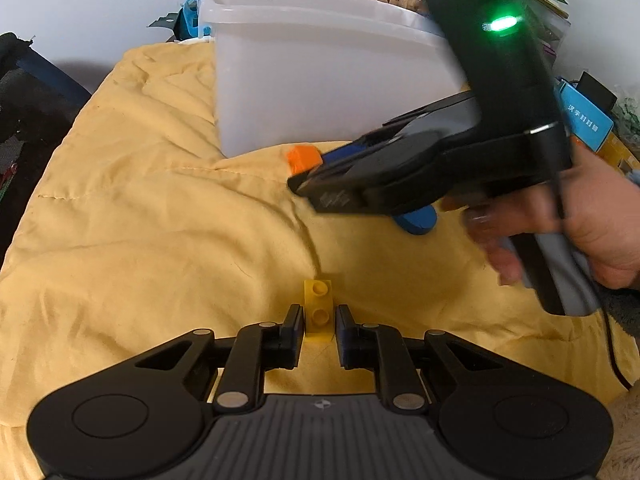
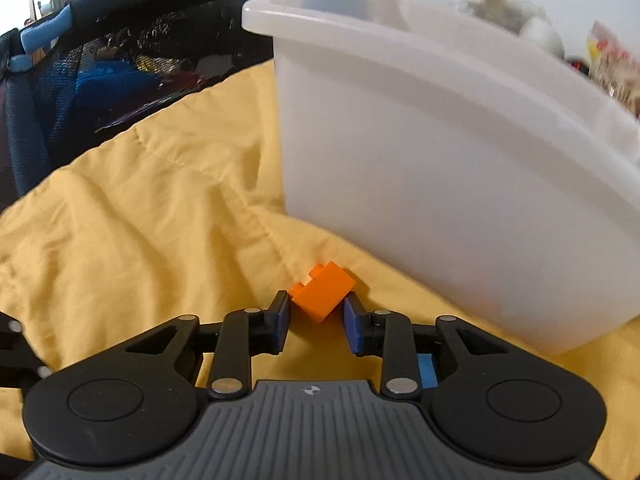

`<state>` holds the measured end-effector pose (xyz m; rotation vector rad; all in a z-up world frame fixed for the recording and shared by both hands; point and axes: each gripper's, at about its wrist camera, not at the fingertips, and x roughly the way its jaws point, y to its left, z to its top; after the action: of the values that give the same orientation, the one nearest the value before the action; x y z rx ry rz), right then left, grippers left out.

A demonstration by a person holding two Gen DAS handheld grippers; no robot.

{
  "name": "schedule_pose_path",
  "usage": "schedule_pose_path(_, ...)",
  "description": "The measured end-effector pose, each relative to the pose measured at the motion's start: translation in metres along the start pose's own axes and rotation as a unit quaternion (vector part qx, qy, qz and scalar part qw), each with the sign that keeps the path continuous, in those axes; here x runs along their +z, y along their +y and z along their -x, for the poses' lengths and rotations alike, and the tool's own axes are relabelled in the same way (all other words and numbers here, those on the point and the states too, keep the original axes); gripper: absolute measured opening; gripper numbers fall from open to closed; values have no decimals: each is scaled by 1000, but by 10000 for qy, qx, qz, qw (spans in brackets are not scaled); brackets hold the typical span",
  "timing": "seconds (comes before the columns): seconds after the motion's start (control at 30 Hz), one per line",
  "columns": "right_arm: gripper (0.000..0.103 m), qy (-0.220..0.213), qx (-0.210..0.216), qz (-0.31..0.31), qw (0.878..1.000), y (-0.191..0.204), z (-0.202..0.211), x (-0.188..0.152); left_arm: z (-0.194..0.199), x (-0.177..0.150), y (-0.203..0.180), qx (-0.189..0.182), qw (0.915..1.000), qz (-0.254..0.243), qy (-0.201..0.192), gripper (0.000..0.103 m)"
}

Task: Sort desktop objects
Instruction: 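Grasp the orange brick with the right tool while the left holds the yellow brick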

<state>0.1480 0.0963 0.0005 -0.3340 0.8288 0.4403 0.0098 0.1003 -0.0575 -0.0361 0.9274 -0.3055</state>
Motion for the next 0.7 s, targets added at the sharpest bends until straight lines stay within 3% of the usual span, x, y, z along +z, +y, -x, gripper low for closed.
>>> schedule_pose_path(0.07, 25, -187, 140, -111, 9997, -5, 12, 0, 0, 1, 0, -55, 10000, 0, -7, 19)
schedule_pose_path(0.2, 25, -446, 707, -118, 9964, -26, 56, -10, -2, 1, -6, -189, 9998, -90, 10, 19)
schedule_pose_path(0.3, 25, -301, 958, 146, 9948, -38, 83, -32, -7, 2, -14, -321, 9994, -153, 45, 19)
schedule_pose_path(0.4, 25, 118, 1412, 440, 9889, -43, 98, -62, -11, 7, -22, -496, 9986, -197, 62, 19)
schedule_pose_path(0.47, 25, 356, 1478, 576, 9867, -44, 100, -75, -15, 9, -29, -541, 9981, -283, 99, 19)
schedule_pose_path(0.53, 25, 494, 1411, 661, 9866, -40, 96, -88, -20, 9, -35, -538, 9978, -352, 168, 19)
schedule_pose_path(0.6, 30, 489, 997, 794, 9906, -36, 89, -93, -23, 10, -40, -532, 9976, -395, 197, 19)
schedule_pose_path(0.7, 33, 133, 381, 781, 9961, -36, 99, -97, -24, 9, -42, -467, 9978, -413, 208, 19)
